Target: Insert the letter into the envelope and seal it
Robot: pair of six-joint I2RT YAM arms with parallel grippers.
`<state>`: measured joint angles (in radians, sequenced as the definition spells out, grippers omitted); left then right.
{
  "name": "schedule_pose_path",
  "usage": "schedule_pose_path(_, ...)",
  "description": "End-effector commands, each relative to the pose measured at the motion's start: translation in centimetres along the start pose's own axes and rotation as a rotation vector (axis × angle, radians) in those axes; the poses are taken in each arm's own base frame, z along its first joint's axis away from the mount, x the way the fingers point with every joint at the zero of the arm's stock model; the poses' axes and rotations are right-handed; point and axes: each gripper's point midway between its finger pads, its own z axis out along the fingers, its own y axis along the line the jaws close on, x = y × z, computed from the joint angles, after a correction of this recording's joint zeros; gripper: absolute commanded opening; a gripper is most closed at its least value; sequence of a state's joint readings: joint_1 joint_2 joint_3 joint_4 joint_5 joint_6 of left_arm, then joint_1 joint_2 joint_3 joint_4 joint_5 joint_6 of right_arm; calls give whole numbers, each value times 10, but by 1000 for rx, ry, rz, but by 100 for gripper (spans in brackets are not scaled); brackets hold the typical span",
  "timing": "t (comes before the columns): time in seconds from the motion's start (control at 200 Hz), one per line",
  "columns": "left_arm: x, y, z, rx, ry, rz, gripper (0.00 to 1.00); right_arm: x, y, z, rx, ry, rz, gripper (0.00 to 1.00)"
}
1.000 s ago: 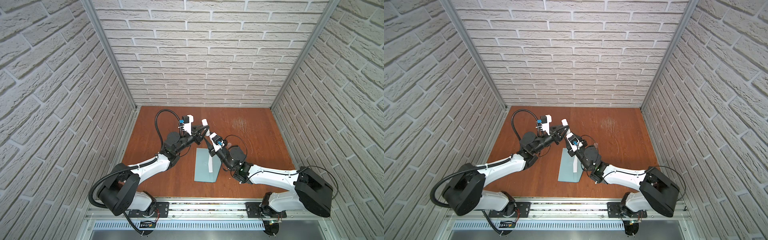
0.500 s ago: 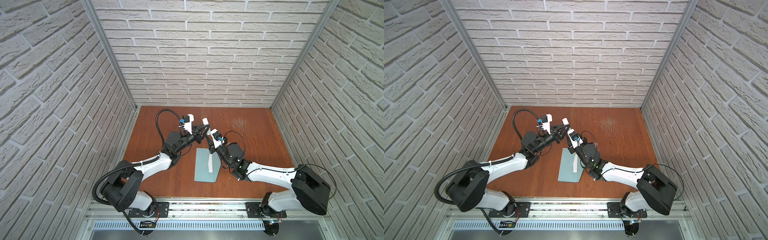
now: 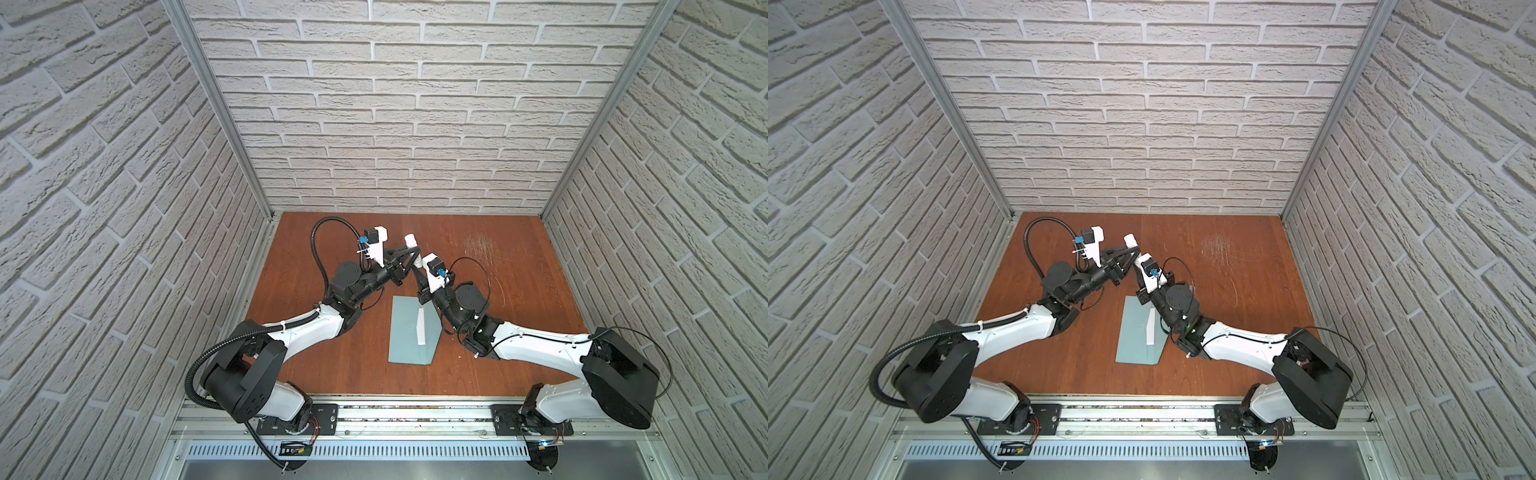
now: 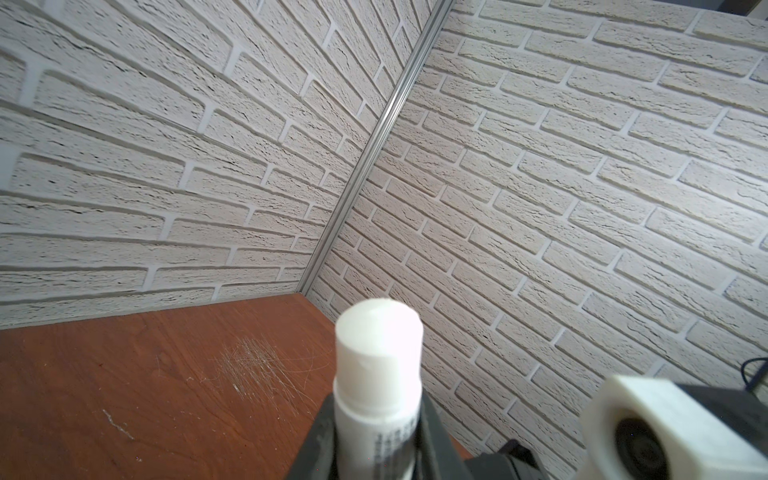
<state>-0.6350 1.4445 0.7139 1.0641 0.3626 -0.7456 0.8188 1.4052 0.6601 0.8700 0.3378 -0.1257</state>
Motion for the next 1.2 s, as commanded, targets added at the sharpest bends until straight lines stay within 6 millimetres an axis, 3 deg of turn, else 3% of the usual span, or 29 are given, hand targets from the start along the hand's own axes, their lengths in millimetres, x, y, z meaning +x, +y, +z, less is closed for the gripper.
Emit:
schedule_pose_path(0.0,-20,-17,7,82,-59,17,0,-17,8,0,-53,-36,25,12)
schedule_pose_path(0.12,-14,-17,10,100,-38,-15,0,-24,18,-3,-128,-39,41,7)
schedule_pose_path(0.31,-9,-22,5,186,-18,-77,0,-36,28,-19,-306,-46,147,6)
schedule_pose_path(0.505,-2,-41,1,341,40,-155,0,-51,26,-39,-500,-55,329,6)
schedule_pose_path(0.65,10,-61,-5,422,112,-158,0,-53,26,-51,-591,-17,412,6)
schedule_pose_path(0.86,5,-73,-16,440,105,-146,0,-50,25,-58,-653,28,453,6)
schedule_pose_path(0.89,4,-72,-17,434,98,-151,0,-48,26,-59,-656,33,410,11)
schedule_pose_path(0.985,-4,-62,-15,364,61,-184,0,-34,19,-56,-569,67,304,51)
schedule_pose_path(1.03,-9,-54,-12,315,44,-211,0,-29,17,-59,-517,50,233,64)
schedule_pose_path(1.095,-15,-41,-8,233,16,-260,0,-21,21,-66,-449,4,101,72)
schedule_pose_path(1.195,-15,-30,-2,156,25,-325,0,-16,19,-74,-338,-34,-2,74)
